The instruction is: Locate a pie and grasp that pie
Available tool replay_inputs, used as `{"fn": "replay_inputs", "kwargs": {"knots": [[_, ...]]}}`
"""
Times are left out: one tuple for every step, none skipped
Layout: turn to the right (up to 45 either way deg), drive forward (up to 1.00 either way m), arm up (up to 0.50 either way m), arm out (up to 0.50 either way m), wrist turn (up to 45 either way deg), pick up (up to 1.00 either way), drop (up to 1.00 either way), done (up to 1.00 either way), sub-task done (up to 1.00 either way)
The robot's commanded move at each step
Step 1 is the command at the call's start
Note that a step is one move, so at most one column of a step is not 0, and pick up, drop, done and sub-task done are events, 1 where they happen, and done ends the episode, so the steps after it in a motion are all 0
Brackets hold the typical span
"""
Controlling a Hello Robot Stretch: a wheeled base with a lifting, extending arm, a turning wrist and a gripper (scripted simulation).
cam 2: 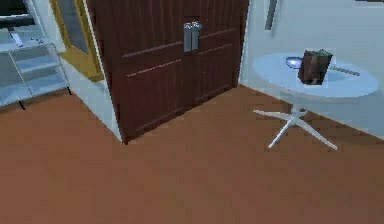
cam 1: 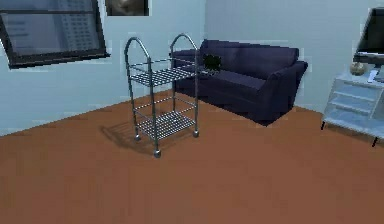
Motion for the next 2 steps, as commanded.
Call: {"fn": "replay_inputs", "kwargs": {"knots": [[-45.0, 0.0, 0.0, 0.0, 0.0, 0.0, 0.0, 0.0, 0.0], [-21.0, 0.0, 0.0, 0.0, 0.0, 0.0, 0.0, 0.0, 0.0]]}}
